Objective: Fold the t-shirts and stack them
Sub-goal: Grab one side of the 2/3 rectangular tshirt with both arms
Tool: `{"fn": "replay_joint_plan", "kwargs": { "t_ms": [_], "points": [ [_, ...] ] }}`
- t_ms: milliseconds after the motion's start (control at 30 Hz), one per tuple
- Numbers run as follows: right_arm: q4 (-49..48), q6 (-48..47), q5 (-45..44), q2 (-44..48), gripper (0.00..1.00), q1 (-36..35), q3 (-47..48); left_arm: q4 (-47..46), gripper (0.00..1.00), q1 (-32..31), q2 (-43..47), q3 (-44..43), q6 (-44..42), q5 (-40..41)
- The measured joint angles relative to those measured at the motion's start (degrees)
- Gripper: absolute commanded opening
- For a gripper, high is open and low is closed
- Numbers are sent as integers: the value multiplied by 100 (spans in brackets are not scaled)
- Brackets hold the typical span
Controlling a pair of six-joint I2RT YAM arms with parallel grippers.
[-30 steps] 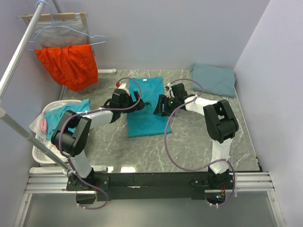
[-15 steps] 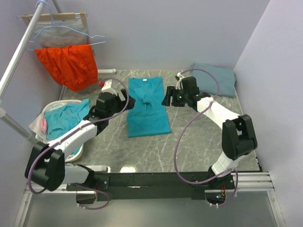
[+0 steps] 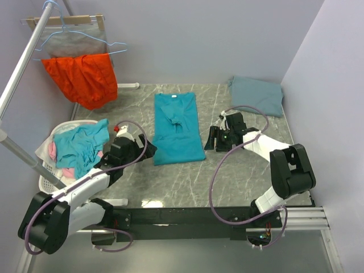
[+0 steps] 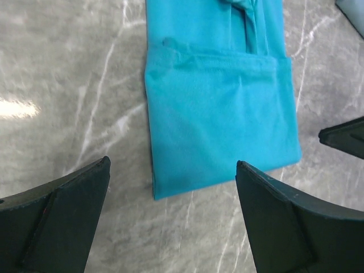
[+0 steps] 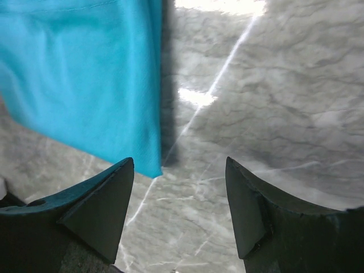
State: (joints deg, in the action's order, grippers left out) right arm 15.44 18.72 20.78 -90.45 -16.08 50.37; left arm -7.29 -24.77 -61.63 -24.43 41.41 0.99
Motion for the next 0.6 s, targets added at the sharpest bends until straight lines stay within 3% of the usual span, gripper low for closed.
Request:
{"fn": "replay_joint_plan", "kwargs": {
  "t_ms": [233, 600],
  "points": [
    [-319, 186, 378, 66, 71, 0, -308, -350, 95, 0, 37, 476, 245, -323],
    [-686, 380, 822, -166, 70, 0, -367, -857, 95, -57, -614, 675, 431, -514]
  ]
}}
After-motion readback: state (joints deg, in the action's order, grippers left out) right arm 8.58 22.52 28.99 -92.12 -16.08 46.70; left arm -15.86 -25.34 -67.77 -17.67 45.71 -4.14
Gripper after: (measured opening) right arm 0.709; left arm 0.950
